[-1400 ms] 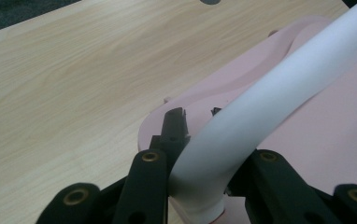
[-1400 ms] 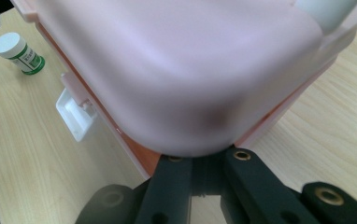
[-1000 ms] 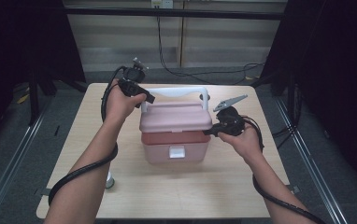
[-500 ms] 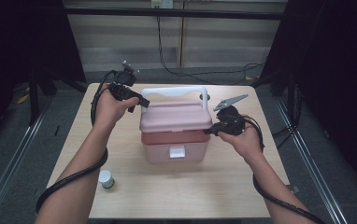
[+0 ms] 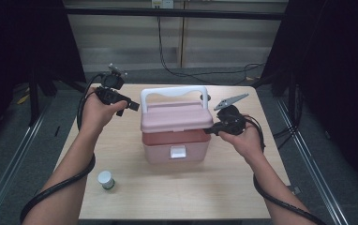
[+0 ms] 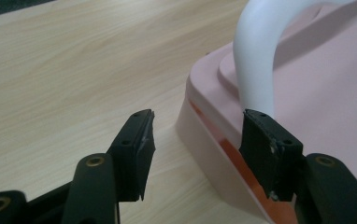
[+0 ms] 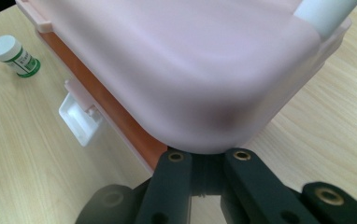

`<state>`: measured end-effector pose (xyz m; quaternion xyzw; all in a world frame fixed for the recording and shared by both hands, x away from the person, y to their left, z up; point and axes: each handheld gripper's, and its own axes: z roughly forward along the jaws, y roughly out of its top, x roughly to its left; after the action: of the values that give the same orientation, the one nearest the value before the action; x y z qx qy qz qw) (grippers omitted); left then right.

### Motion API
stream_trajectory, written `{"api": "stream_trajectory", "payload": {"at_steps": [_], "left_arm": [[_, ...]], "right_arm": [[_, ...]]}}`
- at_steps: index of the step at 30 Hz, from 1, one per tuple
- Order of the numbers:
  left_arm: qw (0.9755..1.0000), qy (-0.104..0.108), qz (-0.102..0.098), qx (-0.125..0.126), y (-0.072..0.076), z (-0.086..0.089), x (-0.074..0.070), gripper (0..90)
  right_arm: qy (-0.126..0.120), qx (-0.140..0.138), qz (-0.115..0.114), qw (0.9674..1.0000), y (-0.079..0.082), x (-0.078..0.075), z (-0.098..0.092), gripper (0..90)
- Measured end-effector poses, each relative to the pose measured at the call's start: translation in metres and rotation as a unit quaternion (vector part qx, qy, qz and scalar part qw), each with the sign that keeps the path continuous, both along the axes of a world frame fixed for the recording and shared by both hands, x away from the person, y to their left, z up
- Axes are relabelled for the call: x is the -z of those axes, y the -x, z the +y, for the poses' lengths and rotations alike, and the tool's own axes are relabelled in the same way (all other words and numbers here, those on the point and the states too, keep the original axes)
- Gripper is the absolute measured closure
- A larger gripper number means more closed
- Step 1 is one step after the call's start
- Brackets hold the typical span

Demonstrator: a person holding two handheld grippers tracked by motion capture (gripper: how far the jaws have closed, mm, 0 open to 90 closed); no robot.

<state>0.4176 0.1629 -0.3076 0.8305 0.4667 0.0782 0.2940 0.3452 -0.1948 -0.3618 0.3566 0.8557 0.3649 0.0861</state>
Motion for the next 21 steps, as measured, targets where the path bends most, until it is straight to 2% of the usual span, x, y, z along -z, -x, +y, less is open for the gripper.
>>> {"api": "stream_trajectory", "payload": {"at_steps": [10,21], "left_arm": [[0.9999,0.002,0.012,0.004,0.006,0.010,0.019,44.2],[0.9996,0.009,0.018,0.020,0.016,0.006,0.028,43.8]], "right_arm": [[0.002,0.002,-0.004,1.0000,0.000,-0.006,0.000,90.0],[-0.003,0.007,-0.009,0.9999,-0.002,-0.014,0.000,90.0]]}}
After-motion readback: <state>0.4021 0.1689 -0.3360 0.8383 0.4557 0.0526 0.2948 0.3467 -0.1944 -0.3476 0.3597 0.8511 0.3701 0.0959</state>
